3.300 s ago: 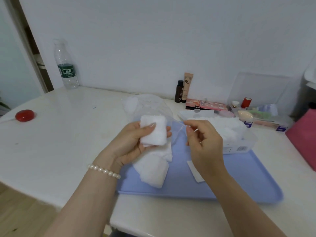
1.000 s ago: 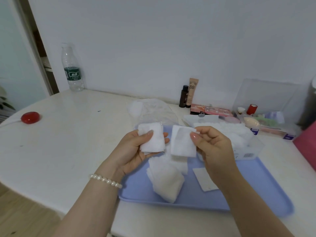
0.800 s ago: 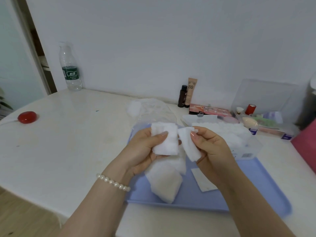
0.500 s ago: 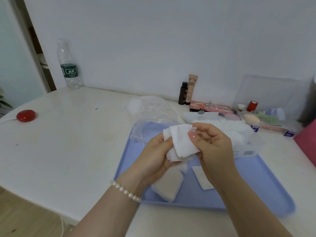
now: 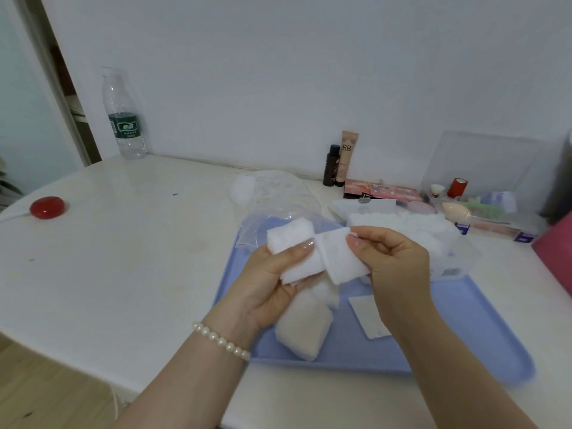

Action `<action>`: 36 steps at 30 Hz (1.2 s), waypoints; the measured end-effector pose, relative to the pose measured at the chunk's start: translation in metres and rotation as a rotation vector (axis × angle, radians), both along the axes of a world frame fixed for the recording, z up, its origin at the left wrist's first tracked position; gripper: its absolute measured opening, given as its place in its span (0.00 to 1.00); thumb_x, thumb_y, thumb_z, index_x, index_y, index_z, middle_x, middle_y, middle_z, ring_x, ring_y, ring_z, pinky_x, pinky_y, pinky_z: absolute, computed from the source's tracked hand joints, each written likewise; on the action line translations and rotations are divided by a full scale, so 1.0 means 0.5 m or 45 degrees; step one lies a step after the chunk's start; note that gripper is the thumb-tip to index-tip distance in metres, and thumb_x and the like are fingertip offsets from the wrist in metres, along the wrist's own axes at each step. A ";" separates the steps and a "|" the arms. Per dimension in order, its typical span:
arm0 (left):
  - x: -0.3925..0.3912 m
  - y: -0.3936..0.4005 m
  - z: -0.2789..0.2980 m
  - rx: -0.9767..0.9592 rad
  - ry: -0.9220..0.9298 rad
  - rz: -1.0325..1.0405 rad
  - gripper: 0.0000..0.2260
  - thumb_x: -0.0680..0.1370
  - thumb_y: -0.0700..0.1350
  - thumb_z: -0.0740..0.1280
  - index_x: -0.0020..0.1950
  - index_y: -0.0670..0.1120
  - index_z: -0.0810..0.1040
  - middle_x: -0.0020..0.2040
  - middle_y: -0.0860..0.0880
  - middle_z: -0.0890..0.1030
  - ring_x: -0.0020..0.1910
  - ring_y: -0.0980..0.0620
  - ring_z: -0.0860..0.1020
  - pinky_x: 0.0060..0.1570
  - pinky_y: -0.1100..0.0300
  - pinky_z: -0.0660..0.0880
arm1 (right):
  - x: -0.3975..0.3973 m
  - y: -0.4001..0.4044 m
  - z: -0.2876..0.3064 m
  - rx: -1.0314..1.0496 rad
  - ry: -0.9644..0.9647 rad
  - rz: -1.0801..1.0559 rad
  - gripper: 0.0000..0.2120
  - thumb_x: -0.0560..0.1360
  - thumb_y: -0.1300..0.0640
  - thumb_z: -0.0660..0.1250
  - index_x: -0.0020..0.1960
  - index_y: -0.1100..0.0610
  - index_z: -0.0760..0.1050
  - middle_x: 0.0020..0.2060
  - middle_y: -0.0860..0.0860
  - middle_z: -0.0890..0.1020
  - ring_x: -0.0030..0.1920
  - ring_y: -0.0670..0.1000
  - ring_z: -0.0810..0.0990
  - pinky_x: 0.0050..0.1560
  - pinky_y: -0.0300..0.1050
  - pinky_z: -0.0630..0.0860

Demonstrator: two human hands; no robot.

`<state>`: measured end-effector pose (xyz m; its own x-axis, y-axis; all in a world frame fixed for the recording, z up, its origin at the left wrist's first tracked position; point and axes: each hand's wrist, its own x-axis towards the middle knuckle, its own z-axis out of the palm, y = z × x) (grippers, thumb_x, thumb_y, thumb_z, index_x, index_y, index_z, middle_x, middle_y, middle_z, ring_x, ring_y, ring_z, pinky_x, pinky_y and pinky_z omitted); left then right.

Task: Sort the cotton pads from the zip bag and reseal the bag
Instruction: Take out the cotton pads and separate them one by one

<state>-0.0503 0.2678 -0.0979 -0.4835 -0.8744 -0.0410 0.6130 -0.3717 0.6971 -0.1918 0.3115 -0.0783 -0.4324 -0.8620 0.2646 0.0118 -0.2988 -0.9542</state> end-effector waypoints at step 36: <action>-0.031 0.002 0.037 -0.392 -0.841 0.219 0.08 0.79 0.40 0.62 0.53 0.39 0.80 0.48 0.41 0.84 0.47 0.45 0.82 0.50 0.52 0.78 | -0.058 0.006 0.051 -0.010 -0.388 0.102 0.10 0.74 0.69 0.64 0.40 0.57 0.76 0.28 0.43 0.82 0.31 0.41 0.80 0.29 0.34 0.75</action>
<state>-0.0657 0.2688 -0.0792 -0.2982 -0.9543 -0.0164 0.0627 -0.0368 0.9974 -0.2210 0.3145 -0.0527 -0.4234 -0.8950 0.1405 0.3205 -0.2930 -0.9008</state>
